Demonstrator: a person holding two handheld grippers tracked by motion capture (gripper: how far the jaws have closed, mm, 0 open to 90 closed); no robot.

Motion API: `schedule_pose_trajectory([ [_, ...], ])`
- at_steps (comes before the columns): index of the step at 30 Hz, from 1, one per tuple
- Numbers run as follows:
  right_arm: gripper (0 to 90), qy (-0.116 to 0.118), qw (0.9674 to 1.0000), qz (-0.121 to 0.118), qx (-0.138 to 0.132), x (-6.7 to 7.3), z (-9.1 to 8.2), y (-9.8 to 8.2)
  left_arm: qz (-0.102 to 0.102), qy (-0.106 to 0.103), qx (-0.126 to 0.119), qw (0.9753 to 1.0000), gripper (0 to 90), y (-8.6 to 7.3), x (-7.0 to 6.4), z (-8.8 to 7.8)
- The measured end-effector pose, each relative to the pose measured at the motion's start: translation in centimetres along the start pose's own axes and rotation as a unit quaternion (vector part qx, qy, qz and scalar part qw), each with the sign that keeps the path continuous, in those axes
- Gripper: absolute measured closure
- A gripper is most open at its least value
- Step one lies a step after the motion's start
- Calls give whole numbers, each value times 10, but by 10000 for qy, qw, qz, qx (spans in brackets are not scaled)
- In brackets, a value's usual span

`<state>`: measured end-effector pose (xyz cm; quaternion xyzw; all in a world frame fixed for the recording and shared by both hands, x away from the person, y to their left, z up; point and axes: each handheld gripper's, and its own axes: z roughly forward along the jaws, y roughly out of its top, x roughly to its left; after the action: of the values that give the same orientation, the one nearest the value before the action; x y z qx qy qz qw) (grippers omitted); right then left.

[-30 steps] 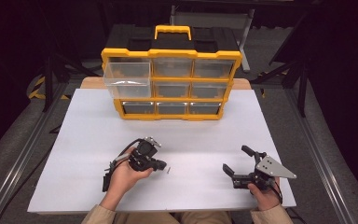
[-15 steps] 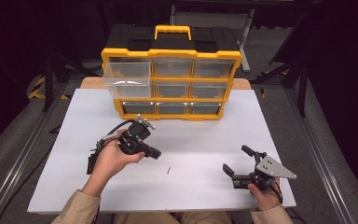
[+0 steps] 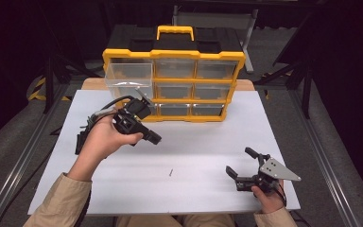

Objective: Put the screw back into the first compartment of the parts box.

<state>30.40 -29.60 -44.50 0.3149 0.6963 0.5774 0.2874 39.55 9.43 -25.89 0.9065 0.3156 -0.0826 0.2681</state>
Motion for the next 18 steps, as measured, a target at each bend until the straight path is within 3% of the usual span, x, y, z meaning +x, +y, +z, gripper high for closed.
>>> schedule_pose_trajectory([
  [7, 21, 10, 10000, 4, 6, 1, 0, 0, 80, 114, -12, 9999, 879, 18, -13, -31],
  [18, 21, -5, 10000, 16, 2, 0, 0, 0, 16, 238, -192, 9995, 878, 40, -15, -66],
])
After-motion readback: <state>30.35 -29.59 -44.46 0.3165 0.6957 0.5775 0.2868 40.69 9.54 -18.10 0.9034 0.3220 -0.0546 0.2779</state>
